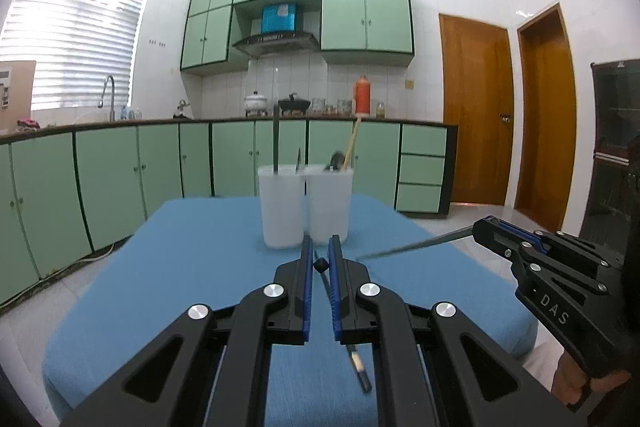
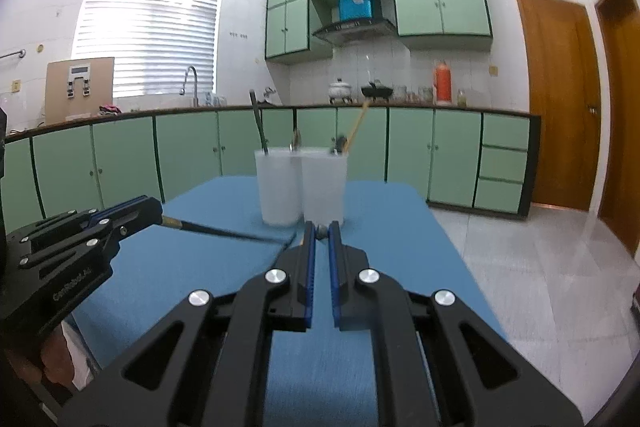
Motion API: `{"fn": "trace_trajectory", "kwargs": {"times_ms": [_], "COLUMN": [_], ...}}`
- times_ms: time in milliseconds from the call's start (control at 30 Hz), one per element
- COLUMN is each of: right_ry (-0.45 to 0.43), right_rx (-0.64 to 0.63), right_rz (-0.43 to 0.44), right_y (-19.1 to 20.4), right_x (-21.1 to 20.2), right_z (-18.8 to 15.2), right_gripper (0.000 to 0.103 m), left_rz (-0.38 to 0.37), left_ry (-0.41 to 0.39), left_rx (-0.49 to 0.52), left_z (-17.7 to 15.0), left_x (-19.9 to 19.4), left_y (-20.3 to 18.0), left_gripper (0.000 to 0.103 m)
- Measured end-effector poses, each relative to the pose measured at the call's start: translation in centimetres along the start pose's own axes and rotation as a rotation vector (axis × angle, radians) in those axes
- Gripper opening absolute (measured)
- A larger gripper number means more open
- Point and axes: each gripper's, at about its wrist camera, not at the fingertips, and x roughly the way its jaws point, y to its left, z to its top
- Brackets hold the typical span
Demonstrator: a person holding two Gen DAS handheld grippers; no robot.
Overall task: Organize utensils
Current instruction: 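Lift both chopsticks over the white holder with the left and right tools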
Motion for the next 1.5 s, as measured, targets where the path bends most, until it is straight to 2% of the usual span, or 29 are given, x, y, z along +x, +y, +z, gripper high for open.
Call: {"fn": "trace_trajectory", "kwargs": {"times_ms": [333, 567, 867, 1167, 1500], "right_ry": [0.025, 0.038, 0.043, 0.037, -0.009], "right_rx": [0.019, 0.005, 0.017, 0.014, 0.042], "right_rz": [0.057, 0.099, 0.194, 0.214, 0.222], "right_y": [-1.5, -1.8, -2.6, -3.2, -4.1], "right_x": [2.6, 4.1, 6.0, 8.5, 12.0], "right_z": [6.8, 10.2, 14.4, 17.7, 22.8], "right_gripper": [0.006, 0.006, 0.006, 0.006, 0.005], "left_rz": [-0.020, -0.026, -0.030, -0.021, 0.031], "left_ry": [-0.048, -0.067, -0.098, -0.130, -0.228], "left_rx": [0.007, 0.008, 0.000, 0.000, 0.038], "left_z": [5.3, 8.3, 11.9, 15.5, 21.6], "left_x": [0.3, 1.1, 2.5, 4.2, 6.9], "left_y": [0.8, 1.7, 3.3, 5.1, 6.7], "left_gripper": [0.007, 0.007, 0.006, 0.006, 0.006]}}
